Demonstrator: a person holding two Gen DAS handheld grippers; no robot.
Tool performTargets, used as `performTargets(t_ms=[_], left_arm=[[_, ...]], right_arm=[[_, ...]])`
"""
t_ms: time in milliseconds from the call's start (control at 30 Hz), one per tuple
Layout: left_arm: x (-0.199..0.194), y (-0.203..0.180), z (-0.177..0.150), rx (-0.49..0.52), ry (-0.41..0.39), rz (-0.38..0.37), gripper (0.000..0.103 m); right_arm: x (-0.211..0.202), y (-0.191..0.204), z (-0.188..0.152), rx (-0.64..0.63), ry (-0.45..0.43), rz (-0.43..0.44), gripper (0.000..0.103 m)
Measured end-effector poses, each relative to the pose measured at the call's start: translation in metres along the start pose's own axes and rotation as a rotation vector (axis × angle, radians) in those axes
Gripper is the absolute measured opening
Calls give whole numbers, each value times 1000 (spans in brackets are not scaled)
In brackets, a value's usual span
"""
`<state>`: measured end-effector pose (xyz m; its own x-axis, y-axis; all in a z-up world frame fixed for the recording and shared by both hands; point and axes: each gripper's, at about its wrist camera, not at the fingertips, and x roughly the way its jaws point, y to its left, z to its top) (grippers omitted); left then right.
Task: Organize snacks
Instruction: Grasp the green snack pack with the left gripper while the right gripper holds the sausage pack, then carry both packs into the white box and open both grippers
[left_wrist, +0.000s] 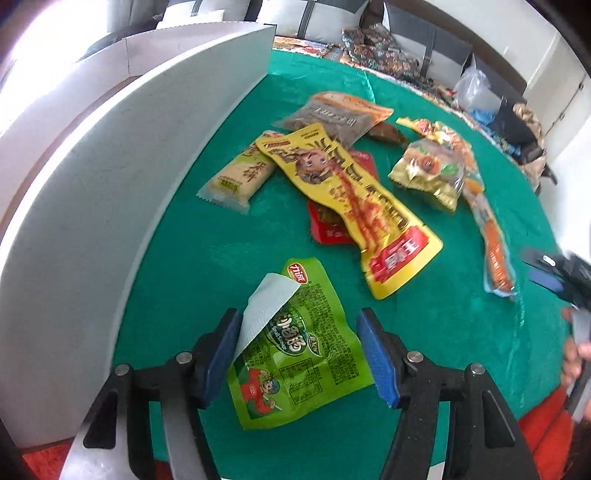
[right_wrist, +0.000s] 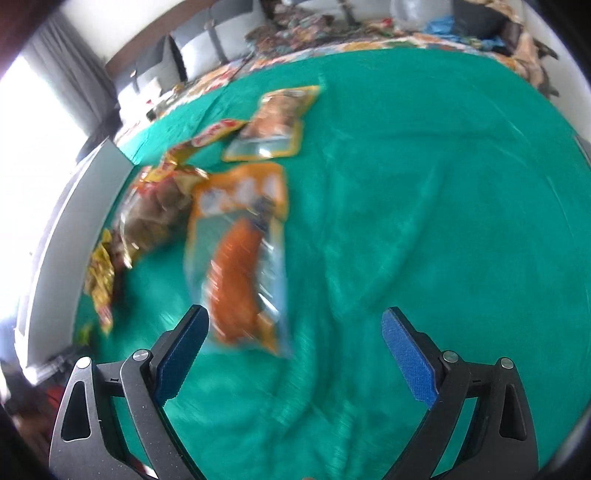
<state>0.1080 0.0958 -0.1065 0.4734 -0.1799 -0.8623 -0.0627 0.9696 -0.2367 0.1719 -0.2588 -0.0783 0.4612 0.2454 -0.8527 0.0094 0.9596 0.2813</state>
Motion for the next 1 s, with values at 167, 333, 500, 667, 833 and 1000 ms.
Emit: performTargets(t_ms=[167, 333, 500, 667, 833, 1000], left_arm=[[-19, 3, -1, -20, -27, -34, 63], [-38, 10, -8, -33, -51, -71, 63], [-46, 11, -5, -61, -69, -131, 63], [-60, 19, -3, -96, -84, -174, 63], [-84, 30, 4, -142, -93, -241, 63], [-133, 88, 34, -216, -198, -202, 63]], right_arm=[[70, 66, 34, -127, 227, -143, 98], [75, 83, 29, -245, 259, -225, 75], [40, 48, 34, -70, 250, -51, 52], [31, 20, 30, 98, 243, 91, 51], [14, 32, 28, 129, 198, 153, 51], [-24, 127, 45, -6, 171, 328, 51]])
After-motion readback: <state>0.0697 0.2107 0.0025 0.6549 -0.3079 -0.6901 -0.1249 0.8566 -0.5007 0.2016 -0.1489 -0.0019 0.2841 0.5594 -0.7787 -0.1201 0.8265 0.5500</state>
